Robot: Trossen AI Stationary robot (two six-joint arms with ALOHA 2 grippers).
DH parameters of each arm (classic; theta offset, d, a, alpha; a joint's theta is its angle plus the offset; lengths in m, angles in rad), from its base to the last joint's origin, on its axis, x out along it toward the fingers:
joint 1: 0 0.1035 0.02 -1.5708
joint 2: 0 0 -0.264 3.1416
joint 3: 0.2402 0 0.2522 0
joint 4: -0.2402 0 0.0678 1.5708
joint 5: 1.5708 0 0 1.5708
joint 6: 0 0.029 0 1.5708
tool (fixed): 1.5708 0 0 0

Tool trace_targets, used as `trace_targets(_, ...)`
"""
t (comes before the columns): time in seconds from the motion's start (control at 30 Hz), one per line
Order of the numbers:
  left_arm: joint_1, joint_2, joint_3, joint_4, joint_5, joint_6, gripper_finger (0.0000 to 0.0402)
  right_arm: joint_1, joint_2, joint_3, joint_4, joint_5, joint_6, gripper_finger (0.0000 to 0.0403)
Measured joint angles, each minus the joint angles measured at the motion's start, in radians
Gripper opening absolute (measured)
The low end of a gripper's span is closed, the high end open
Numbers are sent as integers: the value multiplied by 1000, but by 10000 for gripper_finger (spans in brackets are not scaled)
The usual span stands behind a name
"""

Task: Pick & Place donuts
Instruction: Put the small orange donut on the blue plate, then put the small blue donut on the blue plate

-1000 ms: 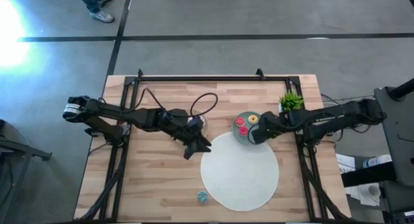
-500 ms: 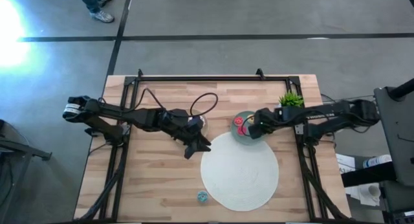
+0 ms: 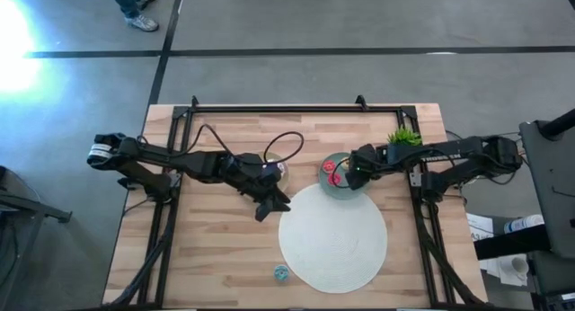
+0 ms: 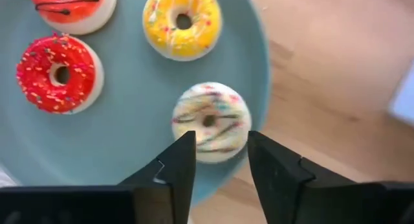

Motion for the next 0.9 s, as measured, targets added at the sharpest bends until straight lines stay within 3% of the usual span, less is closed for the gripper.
trace_targets(0.23,-4,0,0,-15,7,1,131,4,-4,55,-74,22,-63,136)
trace_targets(0.4,-63,-6,0,-65,43,84,131,108,-25,108,-39,22,-229,139)
trace_targets(0.67,-304,31,-2,-306,-225,292,131,321,-35,174,-34,28,-207,130)
trace_targets(0.9,-465,120,-2,-260,-309,407,131,467,-34,190,-33,48,-74,123)
